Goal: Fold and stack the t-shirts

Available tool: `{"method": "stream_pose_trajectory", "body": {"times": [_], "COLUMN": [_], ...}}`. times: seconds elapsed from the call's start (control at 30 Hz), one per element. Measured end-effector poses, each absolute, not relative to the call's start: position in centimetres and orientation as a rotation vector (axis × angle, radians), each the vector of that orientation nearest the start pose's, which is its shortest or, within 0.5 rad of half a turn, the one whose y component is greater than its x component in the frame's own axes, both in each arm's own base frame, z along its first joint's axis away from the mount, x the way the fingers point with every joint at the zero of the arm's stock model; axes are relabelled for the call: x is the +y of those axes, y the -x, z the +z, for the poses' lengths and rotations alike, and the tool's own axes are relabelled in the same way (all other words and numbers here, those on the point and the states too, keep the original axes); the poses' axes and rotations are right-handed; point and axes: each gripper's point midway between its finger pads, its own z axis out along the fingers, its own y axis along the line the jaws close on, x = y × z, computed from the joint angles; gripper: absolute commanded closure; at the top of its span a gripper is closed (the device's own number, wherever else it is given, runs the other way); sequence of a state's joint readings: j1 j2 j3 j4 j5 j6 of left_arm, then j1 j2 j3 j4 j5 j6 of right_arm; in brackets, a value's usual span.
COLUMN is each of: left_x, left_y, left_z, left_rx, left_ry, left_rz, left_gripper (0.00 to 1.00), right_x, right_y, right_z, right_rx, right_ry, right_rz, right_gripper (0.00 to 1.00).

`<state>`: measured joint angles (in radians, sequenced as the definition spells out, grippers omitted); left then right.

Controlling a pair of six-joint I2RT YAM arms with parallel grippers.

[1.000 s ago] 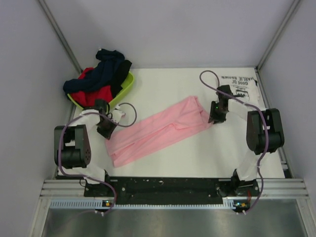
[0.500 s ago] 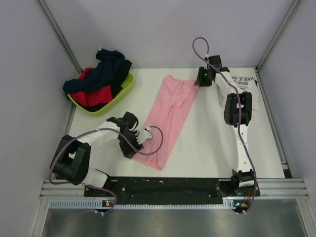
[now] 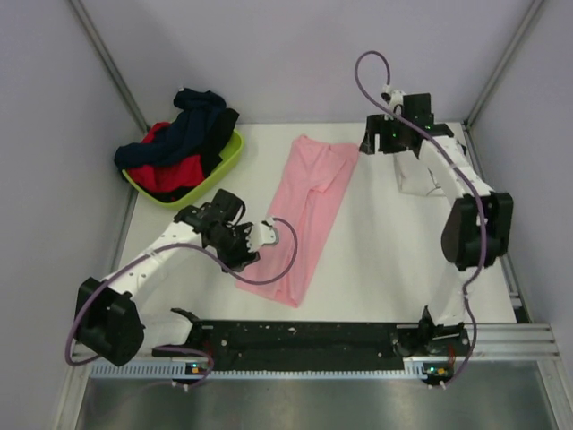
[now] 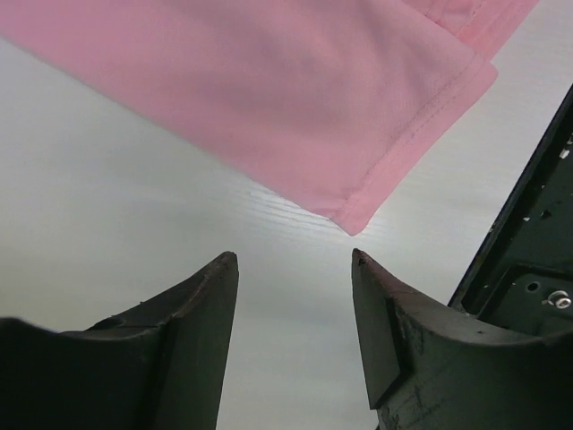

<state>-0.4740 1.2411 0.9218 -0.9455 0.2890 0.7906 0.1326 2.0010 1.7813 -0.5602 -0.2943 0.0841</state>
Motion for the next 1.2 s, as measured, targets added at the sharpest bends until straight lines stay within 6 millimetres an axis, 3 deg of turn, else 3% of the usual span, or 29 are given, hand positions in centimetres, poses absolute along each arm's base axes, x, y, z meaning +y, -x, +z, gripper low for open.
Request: {"method": "stream_pose_trajectory", "body": {"times": [0.1,0.17,0.23,0.27,0.33,0.4,0.47,0.57,0.67,0.87,0.97,1.03,1.1,1.13,1.2], "left_x": [-12.7,-12.4,-12.0,-11.9,-12.0,-12.3,-12.5,-12.4,-12.1,-12.1,-12.1,-12.0,-12.0,-12.0,-12.1], "left_y": [-20.1,-19.8,-19.4,-19.2,-19.0,-19.0,-18.9,-18.6,-18.1,-18.0,-17.8,-17.5,-17.3,-17.2,-16.9], "left_z": [8.5,7.2,5.8,5.2,4.6,4.2,3.8,2.6,1.8,1.8,1.8,1.7,1.6,1.6,1.5], "left_rx": [2.107,2.046,1.983,1.953,1.876,1.804,1.745,1.694,1.671,1.646,1.651,1.660,1.672,1.675,1.681], "left_ry": [-1.799,-1.883,-1.969,-2.004,-2.059,-2.097,-2.123,-2.158,-2.189,-2.201,-2.197,-2.196,-2.191,-2.189,-2.194], "left_rz": [-0.328,-0.319,-0.313,-0.317,-0.333,-0.348,-0.355,-0.350,-0.353,-0.351,-0.359,-0.368,-0.379,-0.385,-0.392], "left_gripper": [0.41,0.41,0.41,0.41,0.40,0.40,0.40,0.40,0.41,0.50,0.60,0.71,0.93,1.00,1.00], "right_x": [14.7,19.4,24.9,27.7,29.8,29.6,29.2,30.3,31.9,33.9,34.4,34.6,34.5,34.5,34.2], "right_y": [-45.5,-39.6,-32.9,-28.7,-22.3,-18.0,-15.3,-11.3,-9.4,-10.7,-10.9,-11.0,-11.0,-10.9,-10.7], "right_z": [22.4,25.1,25.1,24.2,20.4,15.4,11.9,8.9,7.0,4.3,3.2,2.9,2.9,2.8,2.6], "right_rx": [2.115,1.909,1.692,1.565,1.428,1.408,1.398,1.300,1.203,1.176,1.168,1.165,1.166,1.164,1.171], "right_ry": [0.467,0.771,1.092,1.267,1.509,1.678,1.807,1.994,2.096,2.104,2.116,2.121,2.126,2.131,2.145], "right_rz": [0.454,0.466,0.535,0.594,0.688,0.738,0.756,0.792,0.782,0.674,0.645,0.629,0.615,0.611,0.610], "right_gripper": [0.29,0.29,0.27,0.27,0.28,0.27,0.28,0.30,0.30,0.41,0.61,0.78,0.95,0.99,1.00]}}
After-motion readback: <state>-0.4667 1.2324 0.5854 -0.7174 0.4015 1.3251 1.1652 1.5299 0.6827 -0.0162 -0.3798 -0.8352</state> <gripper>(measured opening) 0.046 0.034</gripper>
